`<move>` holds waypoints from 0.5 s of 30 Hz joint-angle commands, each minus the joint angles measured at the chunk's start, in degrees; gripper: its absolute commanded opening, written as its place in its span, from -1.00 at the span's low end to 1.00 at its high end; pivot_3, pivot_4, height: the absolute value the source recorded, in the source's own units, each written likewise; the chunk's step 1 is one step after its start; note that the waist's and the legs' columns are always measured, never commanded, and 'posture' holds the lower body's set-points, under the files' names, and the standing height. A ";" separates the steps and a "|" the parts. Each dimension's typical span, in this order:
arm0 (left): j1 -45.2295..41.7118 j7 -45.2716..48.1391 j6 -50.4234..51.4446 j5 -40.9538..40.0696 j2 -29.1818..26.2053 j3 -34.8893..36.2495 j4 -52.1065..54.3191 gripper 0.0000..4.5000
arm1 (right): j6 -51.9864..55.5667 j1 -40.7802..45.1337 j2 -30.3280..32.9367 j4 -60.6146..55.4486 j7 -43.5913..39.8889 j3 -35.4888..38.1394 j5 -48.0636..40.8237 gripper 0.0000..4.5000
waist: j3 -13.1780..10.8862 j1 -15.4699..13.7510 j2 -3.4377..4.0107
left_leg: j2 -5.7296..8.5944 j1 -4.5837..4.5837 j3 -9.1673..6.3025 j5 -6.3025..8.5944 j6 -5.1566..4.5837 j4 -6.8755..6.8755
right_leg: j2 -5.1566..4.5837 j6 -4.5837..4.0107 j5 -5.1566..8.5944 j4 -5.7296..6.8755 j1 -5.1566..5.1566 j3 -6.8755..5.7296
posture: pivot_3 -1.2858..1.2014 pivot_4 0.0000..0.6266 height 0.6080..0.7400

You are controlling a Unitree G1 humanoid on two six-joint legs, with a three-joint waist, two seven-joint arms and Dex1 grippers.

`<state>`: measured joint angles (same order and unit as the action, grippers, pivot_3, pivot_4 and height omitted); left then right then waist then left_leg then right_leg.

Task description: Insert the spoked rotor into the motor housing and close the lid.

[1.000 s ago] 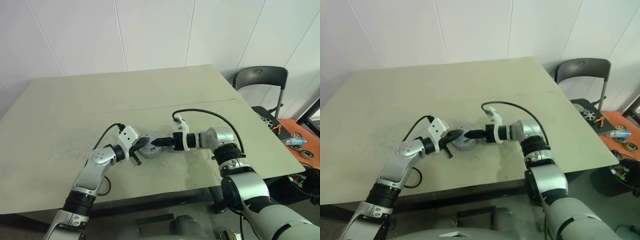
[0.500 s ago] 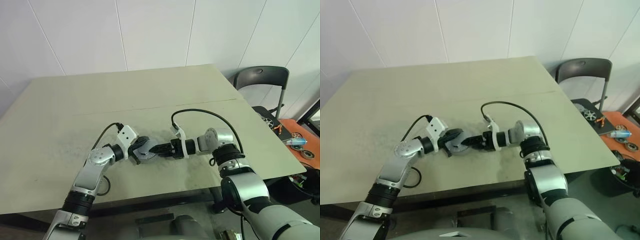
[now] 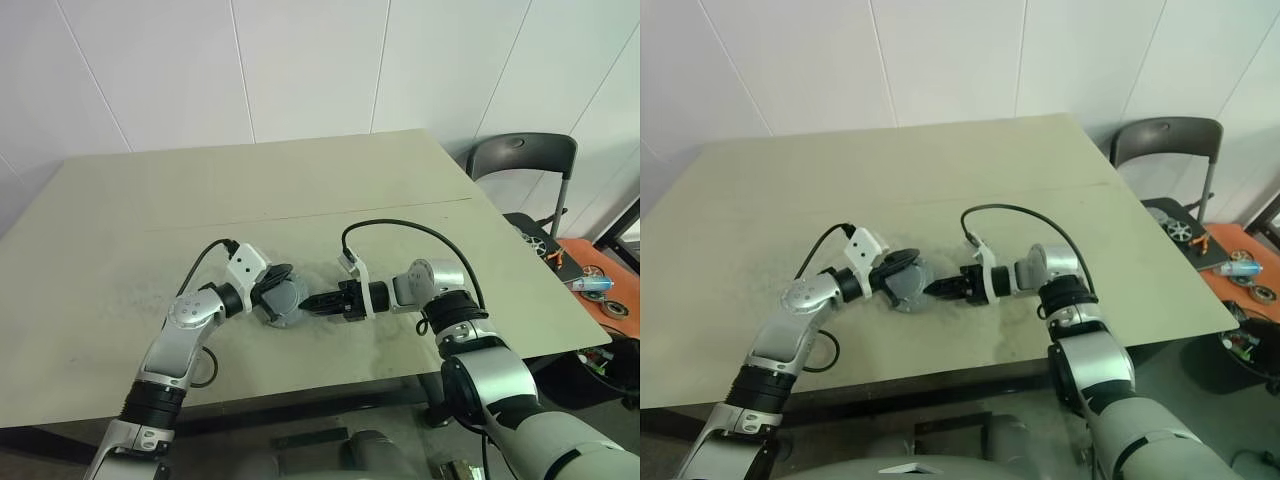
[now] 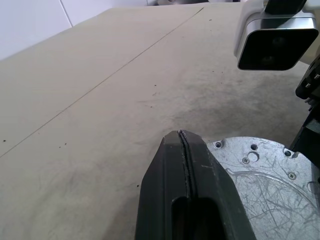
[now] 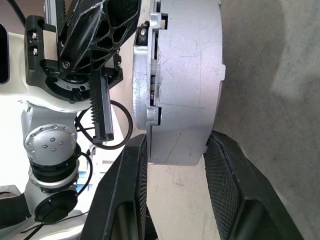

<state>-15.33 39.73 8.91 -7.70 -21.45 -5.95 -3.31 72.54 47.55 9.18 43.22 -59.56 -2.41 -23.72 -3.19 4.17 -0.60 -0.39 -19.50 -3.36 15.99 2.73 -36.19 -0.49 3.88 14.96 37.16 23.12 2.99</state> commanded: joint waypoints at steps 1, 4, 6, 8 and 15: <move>0.42 -0.88 -0.58 -0.18 0.00 0.89 0.41 -1.00 | -1.56 0.23 -0.88 -1.47 0.60 -0.91 -0.38 -0.42 | 0.00 0.00 0.00 | 0.00 0.00 0.00 0.00 0.00 0.00 | 0.00 0.00 0.00 0.00 0.00 0.00 | 0.03 -1.00 1.00; 0.29 -1.46 -0.75 -0.27 -0.10 1.21 0.34 -1.00 | -1.50 0.03 -1.07 -1.56 0.43 -0.48 -1.07 -0.42 | 0.00 0.03 0.00 | 0.00 0.01 0.00 0.00 0.00 -0.01 | 0.00 0.00 0.00 0.03 0.00 0.00 | 0.03 -1.00 1.00; 0.21 -1.92 -1.01 -0.27 -0.17 1.35 0.26 -1.00 | -1.45 -0.07 -1.18 -1.71 0.61 -0.17 -1.32 -0.42 | 0.00 0.03 0.00 | 0.00 0.02 -0.01 0.00 0.00 -0.01 | 0.01 0.00 0.00 0.05 0.00 0.00 | 0.03 -1.00 1.00; -0.01 -2.76 -1.29 -0.57 0.08 2.01 0.16 -1.00 | -1.99 -0.09 -1.38 -1.42 1.47 -0.01 -0.94 -0.42 | 0.00 0.06 0.00 | 0.00 0.01 -0.01 0.00 0.00 -0.01 | 0.01 0.00 0.00 0.05 0.01 0.00 | 0.03 -1.00 1.00; -1.70 -8.40 -0.54 -2.64 2.09 6.98 -0.72 -1.00 | -3.34 1.02 -2.98 1.46 3.49 6.01 -3.59 -0.42 | 0.00 -0.03 -0.01 | -0.01 -0.01 -0.01 0.00 0.00 -0.02 | 0.01 0.00 -0.01 0.06 0.03 0.00 | 0.03 -1.00 1.00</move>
<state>-15.49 33.43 8.53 -8.91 -19.66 -1.87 -4.63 70.52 47.02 7.44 43.92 -57.21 0.01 -24.58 -3.20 4.14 -0.61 -0.40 -19.54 -3.38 15.99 2.73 -36.23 -0.48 3.88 14.95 37.22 23.15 2.98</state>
